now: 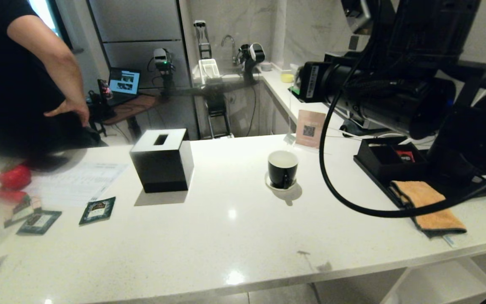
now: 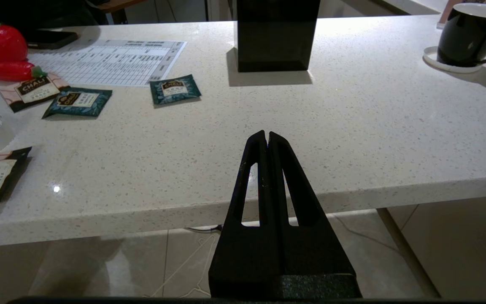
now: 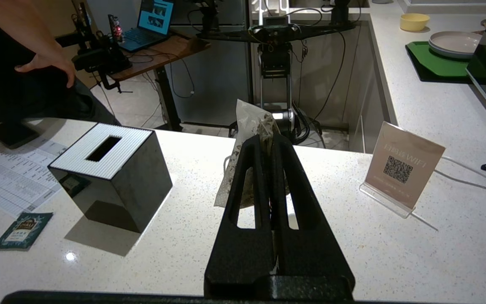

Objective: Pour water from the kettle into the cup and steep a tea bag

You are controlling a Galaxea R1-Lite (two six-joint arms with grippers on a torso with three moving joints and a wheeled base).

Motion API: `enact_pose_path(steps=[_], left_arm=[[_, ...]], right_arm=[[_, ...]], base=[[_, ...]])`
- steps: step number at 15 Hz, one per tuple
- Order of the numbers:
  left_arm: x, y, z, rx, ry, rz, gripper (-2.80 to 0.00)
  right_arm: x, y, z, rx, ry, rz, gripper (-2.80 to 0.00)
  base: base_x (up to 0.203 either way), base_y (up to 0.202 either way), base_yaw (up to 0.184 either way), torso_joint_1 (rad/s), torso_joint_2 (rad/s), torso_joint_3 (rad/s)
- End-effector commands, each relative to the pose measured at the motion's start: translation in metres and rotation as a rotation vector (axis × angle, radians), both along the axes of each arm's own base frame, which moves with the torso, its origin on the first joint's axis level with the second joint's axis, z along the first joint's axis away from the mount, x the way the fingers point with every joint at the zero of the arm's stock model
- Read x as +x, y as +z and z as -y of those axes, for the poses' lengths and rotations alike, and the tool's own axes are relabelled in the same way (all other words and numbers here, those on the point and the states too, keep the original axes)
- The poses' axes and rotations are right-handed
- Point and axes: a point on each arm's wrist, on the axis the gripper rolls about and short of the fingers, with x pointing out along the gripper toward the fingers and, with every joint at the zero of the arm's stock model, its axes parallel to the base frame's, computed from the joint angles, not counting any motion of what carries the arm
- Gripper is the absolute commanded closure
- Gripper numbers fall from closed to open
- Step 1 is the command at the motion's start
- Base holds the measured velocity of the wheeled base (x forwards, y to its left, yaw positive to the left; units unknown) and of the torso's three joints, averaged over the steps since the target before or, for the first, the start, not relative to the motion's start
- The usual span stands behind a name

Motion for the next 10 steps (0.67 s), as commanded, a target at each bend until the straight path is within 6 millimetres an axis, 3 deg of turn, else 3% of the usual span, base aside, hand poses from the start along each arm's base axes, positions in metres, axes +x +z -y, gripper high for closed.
enact_pose_path(steps=[1,3,10], left_arm=[[0.0,0.0,0.0,-0.003,0.001,-0.001,0.0],[0.0,0.001,0.0,0.013,-0.003,0.002,0.0],[-0.015,0.047,0.003,0.03,-0.127,-0.009,0.0]], right_arm=[[-0.004,0.001,0.001,0.003,0.004,0.003,0.0],[-0.005,0.0,0.001,0.0,0.004,-0.001,0.0],[-0.005,-0.004,-0.003,-0.007,0.014,-0.01,0.0]], base=[[0.0,0.0,0.0,0.0,0.0,0.0],[0.0,0.0,0.0,0.0,0.0,0.0],[0.0,0.0,0.0,0.0,0.0,0.0]])
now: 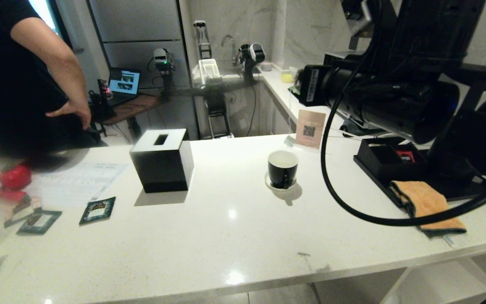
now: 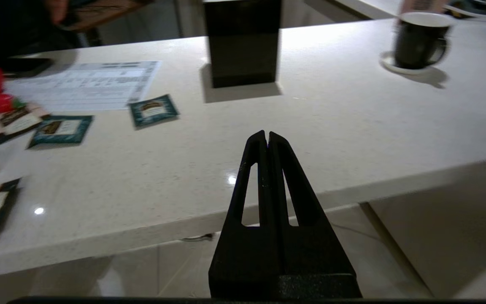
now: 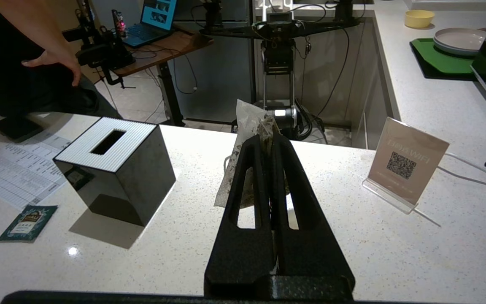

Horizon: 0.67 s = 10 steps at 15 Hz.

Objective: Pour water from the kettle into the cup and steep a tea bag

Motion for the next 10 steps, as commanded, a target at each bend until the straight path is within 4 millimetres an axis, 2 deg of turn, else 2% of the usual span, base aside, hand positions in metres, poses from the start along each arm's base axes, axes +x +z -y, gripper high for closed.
enact_pose_path(steps=[1,6,10], left_arm=[[0.004,0.02,0.001,-0.001,-0.033,-0.034,0.0],[0.041,0.055,0.002,-0.012,-0.101,-0.227,0.0],[0.075,0.087,0.004,-0.025,-0.184,-0.268,0.0]], right_arm=[[0.0,0.0,-0.002,0.002,0.002,0.001,0.0],[-0.001,0.002,-0.001,0.005,0.002,0.005,0.0],[-0.001,0.004,-0.001,0.011,0.002,0.011,0.0]], base=[[0.0,0.0,0.0,0.0,0.0,0.0],[0.0,0.0,0.0,0.0,0.0,0.0],[0.0,0.0,0.0,0.0,0.0,0.0]])
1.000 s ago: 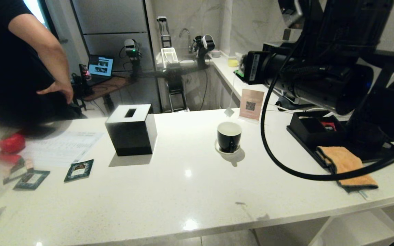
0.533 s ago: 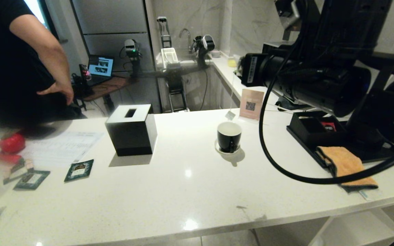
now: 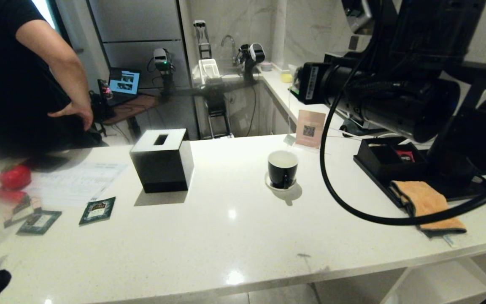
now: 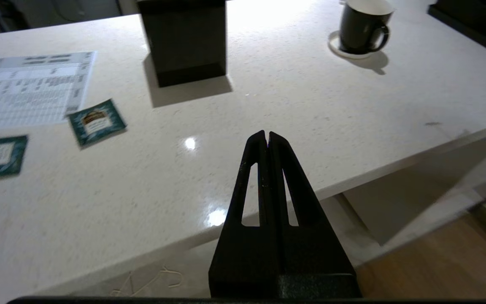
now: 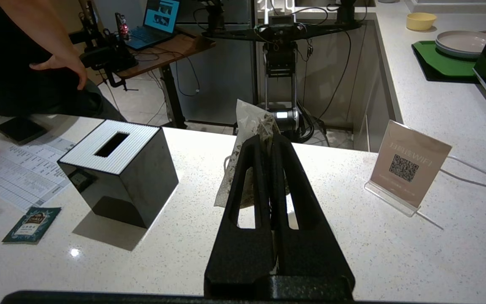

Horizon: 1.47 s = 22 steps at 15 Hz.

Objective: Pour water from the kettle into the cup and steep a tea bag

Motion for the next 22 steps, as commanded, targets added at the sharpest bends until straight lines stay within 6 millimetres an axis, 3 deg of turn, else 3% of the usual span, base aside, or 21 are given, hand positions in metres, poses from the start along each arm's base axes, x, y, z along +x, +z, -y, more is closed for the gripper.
enact_pose_path(steps=[1,5,10,17,22], left_arm=[[0.031,0.015,0.001,-0.006,-0.04,-0.099,0.0],[0.038,-0.006,0.004,-0.018,-0.127,-0.195,0.0],[0.091,0.002,0.017,-0.012,-0.234,-0.205,0.0],[0.167,0.017,0.082,-0.079,-0.497,-0.119,0.0],[0.196,0.017,0.104,-0.115,-0.547,-0.057,0.0]], right_arm=[[0.0,0.001,0.0,0.003,-0.001,0.002,0.0],[0.001,0.0,-0.001,-0.007,-0.003,0.005,0.0],[0.004,0.001,-0.004,-0.012,0.001,0.013,0.0],[0.006,0.012,-0.011,-0.032,0.014,0.06,0.0],[-0.002,0.012,-0.02,-0.051,0.044,0.071,0.0]], base=[[0.0,0.0,0.0,0.0,0.0,0.0],[0.0,0.0,0.0,0.0,0.0,0.0],[0.0,0.0,0.0,0.0,0.0,0.0],[0.0,0.0,0.0,0.0,0.0,0.0],[0.0,0.0,0.0,0.0,0.0,0.0]])
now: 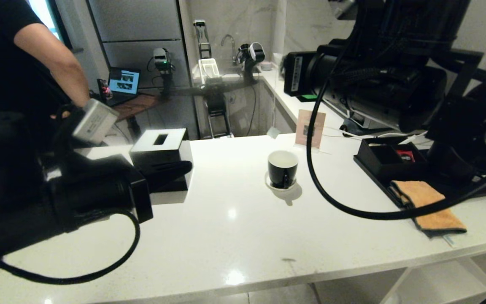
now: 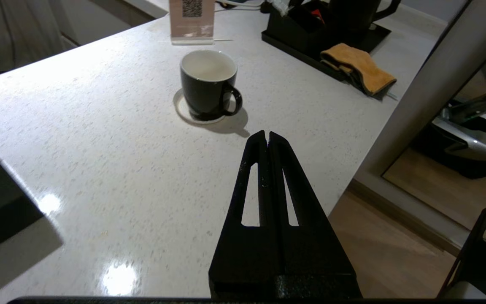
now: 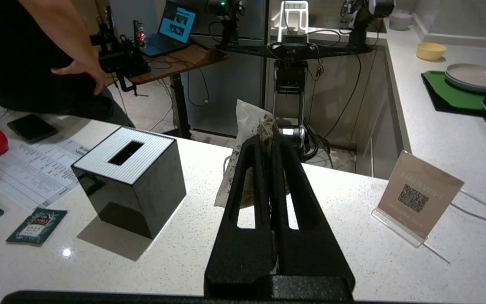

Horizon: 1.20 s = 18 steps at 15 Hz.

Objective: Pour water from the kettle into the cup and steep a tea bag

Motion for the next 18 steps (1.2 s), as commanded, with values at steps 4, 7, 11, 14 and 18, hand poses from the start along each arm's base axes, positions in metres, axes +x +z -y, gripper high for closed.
enact_pose_path(steps=[4,7,11,14,18], left_arm=[[0.016,-0.01,0.017,0.011,-0.046,-0.027,-2.8],[0.017,-0.01,0.019,0.006,-0.049,-0.018,-2.8],[0.015,-0.012,0.02,0.007,-0.059,-0.019,-2.8],[0.014,-0.012,0.022,0.005,-0.065,-0.014,-2.8],[0.017,-0.011,0.023,-0.01,-0.065,0.028,-2.8]], right_arm=[[-0.001,0.004,-0.002,-0.005,0.003,0.018,0.0],[-0.002,0.004,-0.004,-0.025,0.006,0.026,0.0],[-0.002,0.003,-0.005,-0.027,0.006,0.025,0.0],[-0.002,0.003,-0.006,-0.027,0.011,0.025,0.0],[-0.012,0.0,-0.021,-0.034,0.062,0.018,0.0]], base=[[0.0,0.0,0.0,0.0,0.0,0.0],[0.0,0.0,0.0,0.0,0.0,0.0],[0.0,0.0,0.0,0.0,0.0,0.0],[0.0,0.0,0.0,0.0,0.0,0.0],[0.0,0.0,0.0,0.0,0.0,0.0]])
